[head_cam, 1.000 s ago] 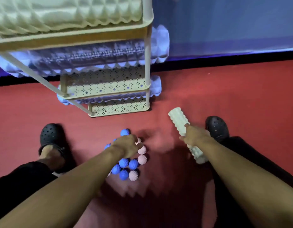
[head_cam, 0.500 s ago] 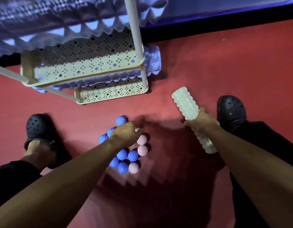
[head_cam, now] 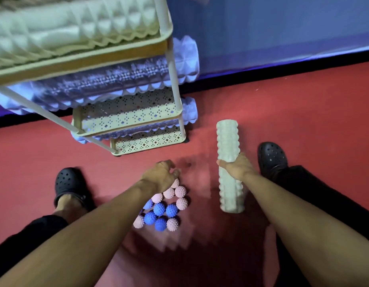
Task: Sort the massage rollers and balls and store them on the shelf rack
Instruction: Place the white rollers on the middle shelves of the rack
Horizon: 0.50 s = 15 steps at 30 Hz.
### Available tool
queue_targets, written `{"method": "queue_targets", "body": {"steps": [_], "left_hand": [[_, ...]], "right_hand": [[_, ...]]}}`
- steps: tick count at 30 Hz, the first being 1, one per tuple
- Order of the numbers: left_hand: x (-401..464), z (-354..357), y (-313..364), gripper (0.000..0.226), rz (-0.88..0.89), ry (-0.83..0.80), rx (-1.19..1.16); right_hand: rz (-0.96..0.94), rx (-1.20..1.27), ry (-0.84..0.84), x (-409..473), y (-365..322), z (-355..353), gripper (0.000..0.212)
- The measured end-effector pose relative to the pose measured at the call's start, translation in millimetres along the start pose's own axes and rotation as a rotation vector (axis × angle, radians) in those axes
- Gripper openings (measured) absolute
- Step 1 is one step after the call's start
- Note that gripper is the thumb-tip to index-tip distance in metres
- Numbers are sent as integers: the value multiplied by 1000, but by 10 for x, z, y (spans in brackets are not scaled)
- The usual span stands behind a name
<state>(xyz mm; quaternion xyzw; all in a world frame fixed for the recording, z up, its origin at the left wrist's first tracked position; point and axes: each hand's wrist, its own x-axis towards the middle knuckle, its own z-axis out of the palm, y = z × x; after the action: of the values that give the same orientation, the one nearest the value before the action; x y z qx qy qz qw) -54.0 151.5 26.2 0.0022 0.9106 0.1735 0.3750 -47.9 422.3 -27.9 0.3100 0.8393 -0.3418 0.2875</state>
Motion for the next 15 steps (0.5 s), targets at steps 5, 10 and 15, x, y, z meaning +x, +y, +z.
{"method": "queue_targets", "body": {"steps": [5,10,15], "left_hand": [[-558,-454,143,52,86,129,37],[-1201,-876,206,53,119,264,67],[-1853,-1268,284,49,159,378,35]], "right_hand": [[-125,87,26,-684,-335,-294,79],[-246,131,51,-1432,-666,-575,78],[-350,135,109,-2194,-997,-838,84]]}}
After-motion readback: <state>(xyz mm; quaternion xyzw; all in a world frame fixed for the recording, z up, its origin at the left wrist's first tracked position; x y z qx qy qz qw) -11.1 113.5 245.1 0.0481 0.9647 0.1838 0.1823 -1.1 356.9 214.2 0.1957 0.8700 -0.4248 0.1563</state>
